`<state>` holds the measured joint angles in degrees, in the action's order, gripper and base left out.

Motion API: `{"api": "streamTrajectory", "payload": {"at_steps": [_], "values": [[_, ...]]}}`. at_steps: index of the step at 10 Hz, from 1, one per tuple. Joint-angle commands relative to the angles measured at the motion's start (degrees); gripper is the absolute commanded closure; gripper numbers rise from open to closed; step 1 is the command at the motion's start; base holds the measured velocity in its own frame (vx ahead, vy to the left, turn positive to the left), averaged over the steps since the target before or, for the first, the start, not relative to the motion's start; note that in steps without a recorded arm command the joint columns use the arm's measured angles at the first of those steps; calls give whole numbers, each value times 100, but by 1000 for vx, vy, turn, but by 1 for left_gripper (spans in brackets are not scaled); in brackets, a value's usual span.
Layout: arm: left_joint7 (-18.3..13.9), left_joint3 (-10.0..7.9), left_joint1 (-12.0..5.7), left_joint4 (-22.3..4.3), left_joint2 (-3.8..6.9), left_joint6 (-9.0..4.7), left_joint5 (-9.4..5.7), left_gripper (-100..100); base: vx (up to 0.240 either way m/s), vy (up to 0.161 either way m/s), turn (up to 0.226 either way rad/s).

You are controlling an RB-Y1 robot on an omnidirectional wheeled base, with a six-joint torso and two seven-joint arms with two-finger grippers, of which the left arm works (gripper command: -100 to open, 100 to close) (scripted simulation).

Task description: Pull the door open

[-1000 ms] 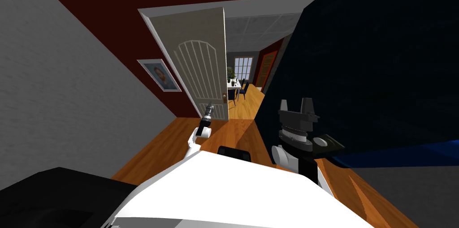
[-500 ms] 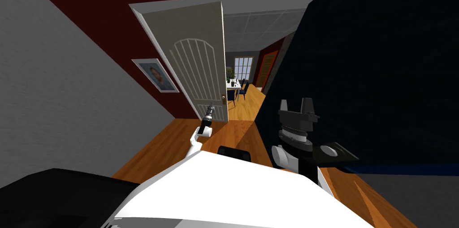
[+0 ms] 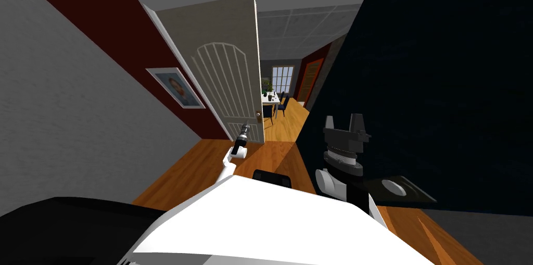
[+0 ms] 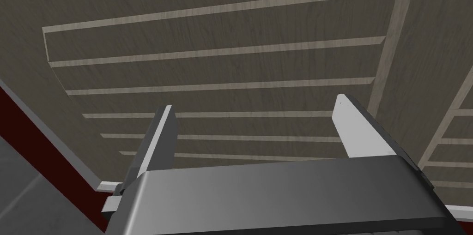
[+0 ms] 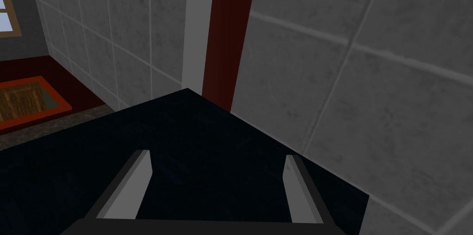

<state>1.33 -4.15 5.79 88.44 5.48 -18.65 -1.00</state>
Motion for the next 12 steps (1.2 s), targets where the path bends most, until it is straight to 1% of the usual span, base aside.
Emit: {"api": "streamTrajectory", "payload": {"at_steps": [1,2,6,8,11,12], "values": [[-13,-23,-107,-197,-19,31,-19,-100,99,-8,4],[-35,-45,-203,-403,-29,52,-44,-100,154,-18,-1],[-78,-87,-388,-798,-53,94,-92,-100,112,-20,2],[-115,-125,-552,-1146,-80,131,-134,-100,146,-16,1],[-138,-148,-651,-1357,-101,153,-160,-100,117,-12,2],[-152,-162,-713,-1490,-114,167,-176,-100,129,-15,2]]}}
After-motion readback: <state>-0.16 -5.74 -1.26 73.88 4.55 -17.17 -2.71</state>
